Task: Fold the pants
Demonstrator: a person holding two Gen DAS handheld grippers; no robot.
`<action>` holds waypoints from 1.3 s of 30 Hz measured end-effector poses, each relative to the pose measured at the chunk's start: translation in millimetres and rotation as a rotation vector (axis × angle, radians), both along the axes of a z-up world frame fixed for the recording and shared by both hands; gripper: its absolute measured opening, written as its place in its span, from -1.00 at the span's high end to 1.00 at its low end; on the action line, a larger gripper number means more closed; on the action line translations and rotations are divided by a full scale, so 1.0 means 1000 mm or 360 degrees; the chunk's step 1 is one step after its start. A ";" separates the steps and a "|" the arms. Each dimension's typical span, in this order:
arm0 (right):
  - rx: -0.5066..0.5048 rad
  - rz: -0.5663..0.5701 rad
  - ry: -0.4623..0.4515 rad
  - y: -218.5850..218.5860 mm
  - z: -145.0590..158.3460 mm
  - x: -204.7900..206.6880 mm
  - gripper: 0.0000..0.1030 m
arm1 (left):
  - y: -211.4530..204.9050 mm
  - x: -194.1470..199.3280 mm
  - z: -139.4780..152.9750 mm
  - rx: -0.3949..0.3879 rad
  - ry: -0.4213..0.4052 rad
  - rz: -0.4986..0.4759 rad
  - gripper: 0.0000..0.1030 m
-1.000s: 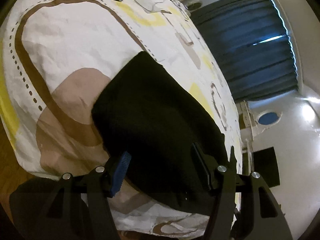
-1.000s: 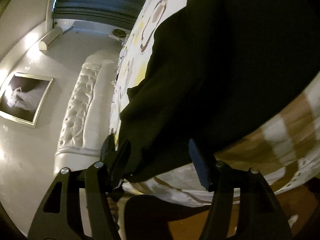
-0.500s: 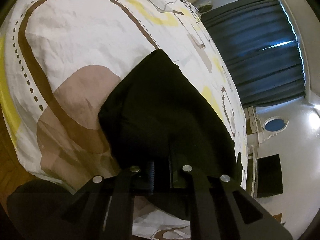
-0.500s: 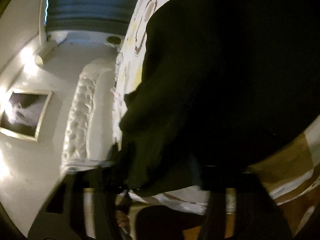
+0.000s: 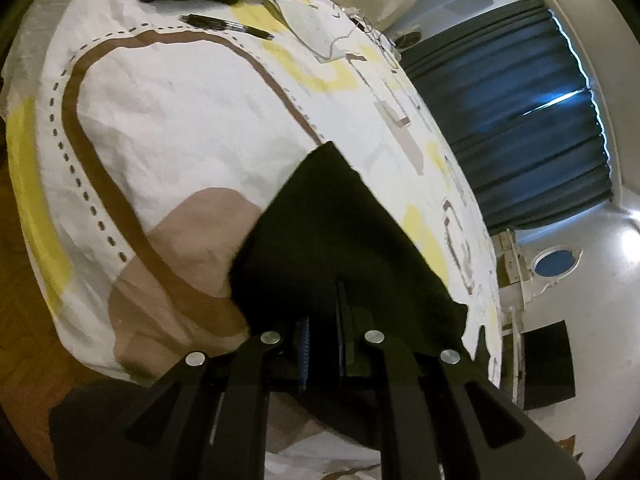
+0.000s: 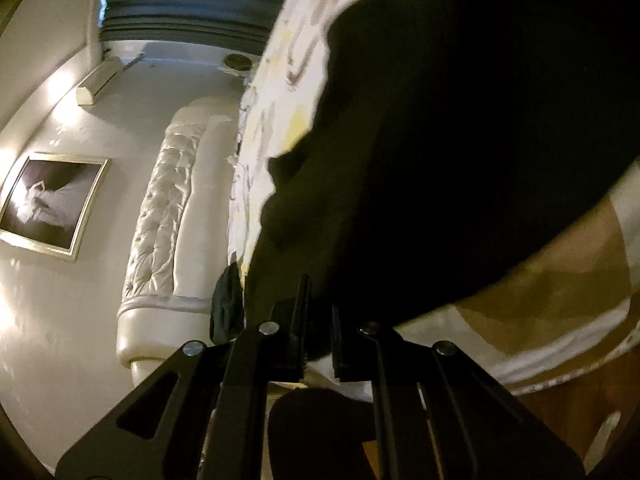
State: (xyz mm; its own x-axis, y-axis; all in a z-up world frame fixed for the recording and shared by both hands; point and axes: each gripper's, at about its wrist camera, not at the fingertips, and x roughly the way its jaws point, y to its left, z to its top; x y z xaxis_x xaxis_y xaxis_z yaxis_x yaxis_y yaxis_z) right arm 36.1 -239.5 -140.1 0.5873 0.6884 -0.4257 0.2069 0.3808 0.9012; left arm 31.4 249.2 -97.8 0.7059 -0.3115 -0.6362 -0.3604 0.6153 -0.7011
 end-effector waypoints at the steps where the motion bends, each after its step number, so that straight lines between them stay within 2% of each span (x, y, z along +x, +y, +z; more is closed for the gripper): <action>1: -0.0014 0.0003 0.0015 0.001 -0.004 -0.001 0.84 | 0.002 0.000 -0.004 -0.0002 0.0012 0.0002 0.81; 5: -0.0055 -0.0002 0.0040 0.002 -0.017 -0.003 0.84 | 0.003 0.011 -0.018 -0.0059 0.0072 -0.0013 0.81; 8: -0.0118 0.0030 0.0018 0.004 -0.012 -0.001 0.81 | 0.000 0.013 -0.014 0.0002 0.0069 -0.0062 0.79; 11: -0.0075 0.0034 0.0051 -0.005 -0.011 -0.004 0.67 | 0.002 0.006 -0.010 0.0026 0.0050 -0.0103 0.71; 14: -0.0185 0.0056 0.0055 -0.017 0.001 -0.012 0.48 | 0.006 -0.003 -0.004 0.0109 0.0070 -0.0125 0.57; 16: -0.0335 0.0063 0.0028 -0.030 0.018 -0.018 0.41 | 0.009 -0.010 0.003 0.0195 0.0078 -0.0135 0.56; 19: -0.0534 0.0044 -0.0066 -0.056 0.050 -0.011 0.40 | 0.008 -0.013 0.025 0.0439 0.0078 -0.0122 0.56; 21: -0.0662 0.0017 -0.0141 -0.077 0.075 0.011 0.36 | 0.004 -0.010 0.040 0.0519 0.0017 -0.0139 0.49; 22: -0.0709 -0.0007 -0.0162 -0.089 0.087 0.028 0.25 | -0.003 -0.004 0.050 0.0551 -0.0029 -0.0159 0.13; 23: -0.0735 -0.0018 -0.0169 -0.098 0.094 0.042 0.12 | -0.008 0.002 0.056 0.0556 -0.0066 -0.0180 -0.38; 24: -0.0783 -0.0034 -0.0189 -0.111 0.105 0.066 0.10 | -0.018 0.010 0.064 0.0551 -0.0122 -0.0211 -0.52; 26: -0.0907 -0.0086 -0.0190 -0.129 0.118 0.105 0.08 | -0.034 0.029 0.071 0.0557 -0.0186 -0.0284 -0.56; 27: -0.1001 -0.0074 -0.0168 -0.137 0.124 0.137 0.04 | -0.043 0.036 0.071 0.0573 -0.0186 -0.0317 -0.58; 30: -0.1228 -0.0059 -0.0076 -0.146 0.125 0.206 0.02 | -0.070 0.061 0.064 0.0656 -0.0107 -0.0415 -0.63; 34: -0.1493 -0.0026 0.0128 -0.154 0.103 0.289 0.02 | -0.090 0.083 0.044 0.0672 0.0014 -0.0511 -0.63; 36: -0.1616 -0.0036 0.0229 -0.157 0.087 0.317 0.03 | -0.092 0.089 0.033 0.0626 0.0051 -0.0534 -0.63; 39: -0.1719 -0.0030 0.0337 -0.162 0.064 0.346 0.10 | -0.091 0.093 0.021 0.0588 0.0104 -0.0534 -0.63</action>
State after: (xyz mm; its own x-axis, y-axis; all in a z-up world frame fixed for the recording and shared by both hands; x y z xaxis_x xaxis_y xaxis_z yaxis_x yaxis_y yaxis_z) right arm 381.6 -401.2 -76.4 0.4376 -0.1158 -0.8917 0.3322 0.9423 0.0406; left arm 124.6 157.9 -76.7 0.5606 -0.2600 -0.7862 -0.1362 0.9076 -0.3972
